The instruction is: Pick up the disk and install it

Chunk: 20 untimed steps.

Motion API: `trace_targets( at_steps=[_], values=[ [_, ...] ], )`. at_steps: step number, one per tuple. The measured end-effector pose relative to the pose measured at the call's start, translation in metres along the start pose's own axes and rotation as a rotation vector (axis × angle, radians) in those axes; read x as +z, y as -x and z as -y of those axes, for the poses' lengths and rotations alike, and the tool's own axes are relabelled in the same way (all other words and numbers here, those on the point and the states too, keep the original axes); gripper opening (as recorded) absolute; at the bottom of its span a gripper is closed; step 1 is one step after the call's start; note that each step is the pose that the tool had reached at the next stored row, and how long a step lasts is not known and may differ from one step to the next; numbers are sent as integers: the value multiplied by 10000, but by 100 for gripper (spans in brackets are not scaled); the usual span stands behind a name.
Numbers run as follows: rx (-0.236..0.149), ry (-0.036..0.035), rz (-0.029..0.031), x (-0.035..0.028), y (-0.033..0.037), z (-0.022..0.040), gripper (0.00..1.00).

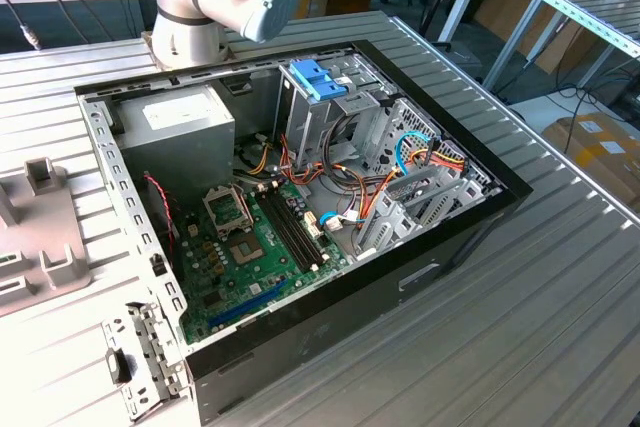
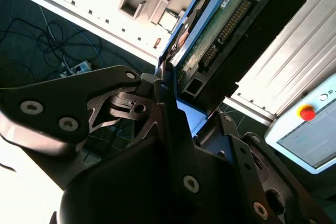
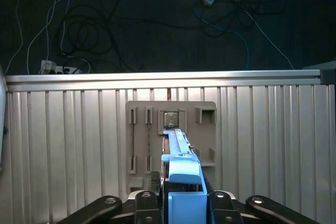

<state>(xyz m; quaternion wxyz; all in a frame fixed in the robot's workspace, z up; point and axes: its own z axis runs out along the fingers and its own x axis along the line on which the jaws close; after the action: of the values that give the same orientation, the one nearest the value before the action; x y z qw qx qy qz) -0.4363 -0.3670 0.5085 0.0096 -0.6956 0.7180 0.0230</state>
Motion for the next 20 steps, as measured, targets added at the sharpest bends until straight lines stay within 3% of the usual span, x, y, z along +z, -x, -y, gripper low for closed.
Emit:
trace_targets(
  at_steps=[7,20],
  values=[
    [0,-2,1,2,-15,23,37],
    [0,2,0,8,-23,135,37]
  ],
)
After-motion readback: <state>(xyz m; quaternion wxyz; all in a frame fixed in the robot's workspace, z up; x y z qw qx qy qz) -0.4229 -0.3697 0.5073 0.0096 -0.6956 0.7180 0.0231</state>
